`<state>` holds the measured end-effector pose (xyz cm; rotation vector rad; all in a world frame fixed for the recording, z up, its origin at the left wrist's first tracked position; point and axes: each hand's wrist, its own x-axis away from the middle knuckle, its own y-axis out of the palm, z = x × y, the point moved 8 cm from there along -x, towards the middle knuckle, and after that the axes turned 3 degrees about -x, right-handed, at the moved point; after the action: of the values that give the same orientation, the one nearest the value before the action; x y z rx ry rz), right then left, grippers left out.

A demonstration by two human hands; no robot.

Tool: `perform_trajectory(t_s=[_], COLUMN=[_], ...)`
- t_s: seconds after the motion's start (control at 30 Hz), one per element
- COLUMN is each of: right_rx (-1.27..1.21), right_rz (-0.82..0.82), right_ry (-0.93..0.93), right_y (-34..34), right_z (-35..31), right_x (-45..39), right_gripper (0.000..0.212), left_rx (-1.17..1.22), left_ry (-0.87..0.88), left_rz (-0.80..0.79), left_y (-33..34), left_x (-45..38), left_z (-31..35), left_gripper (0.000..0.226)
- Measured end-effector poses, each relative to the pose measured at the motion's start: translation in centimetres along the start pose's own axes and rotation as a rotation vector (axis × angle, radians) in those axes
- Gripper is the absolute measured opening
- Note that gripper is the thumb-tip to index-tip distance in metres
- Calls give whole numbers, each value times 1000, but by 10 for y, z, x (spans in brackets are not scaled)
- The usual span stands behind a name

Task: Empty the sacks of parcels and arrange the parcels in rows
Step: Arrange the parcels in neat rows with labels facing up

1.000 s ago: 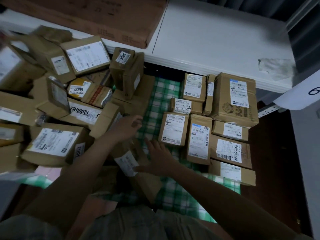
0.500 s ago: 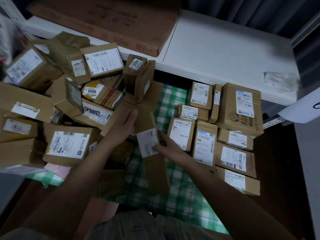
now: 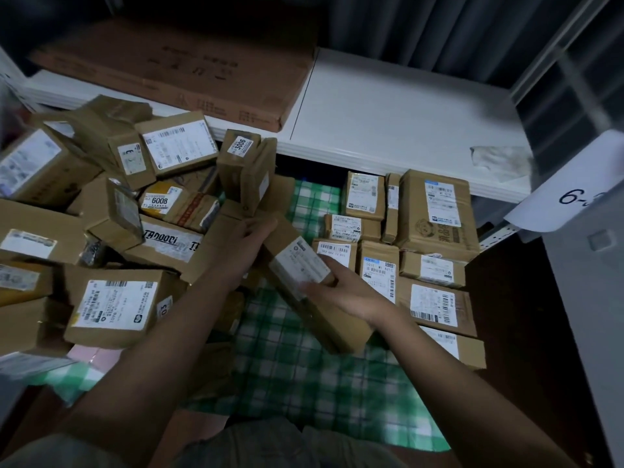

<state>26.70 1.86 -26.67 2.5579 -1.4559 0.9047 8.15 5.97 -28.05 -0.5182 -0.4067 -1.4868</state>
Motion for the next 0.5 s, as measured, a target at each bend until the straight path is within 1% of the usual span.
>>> perform_trajectory(t_s=[0.07,0.13,0.2,0.23,0.27,0.33,0.37,0.43,0.47,0.5], right_rx=[200,360,436,470,508,562,587,653,697,736], right_rz=[80,109,110,117,118,101,85,63,52,45], right_ry=[-75,-95,-66,-49,-33,-14,-16,-39,-54,-62], right_y=[-8,-11,-14,-16,-17,-17,-16,-17,-18,-20], right_z=[-4,-1,11,22,32,56,66,86,94,105], right_x=[8,15,22,27,31,42,46,58,62,68], right_gripper=[70,72,72,76,81,88,87,78,77,81], left_rx=[7,-60,-182,-244,-306,-426,-486,-595,-622,-632], left_ry=[-11,-44,-79,-105,-139,-208,-243,-297,-311,-320], left_rz=[-4,-13,-53,-98,-150,-262,-308,-393,-422,-451], left_y=[6,12,21,29,36,51,55,69,76,88], left_x=[2,4,7,10,12,24,29,36,37,41], left_z=[-2,-7,-12,-15,-20,-32,-41,-65,-76,-86], left_gripper=[64,65,66,66,60,40,35,41,46,48])
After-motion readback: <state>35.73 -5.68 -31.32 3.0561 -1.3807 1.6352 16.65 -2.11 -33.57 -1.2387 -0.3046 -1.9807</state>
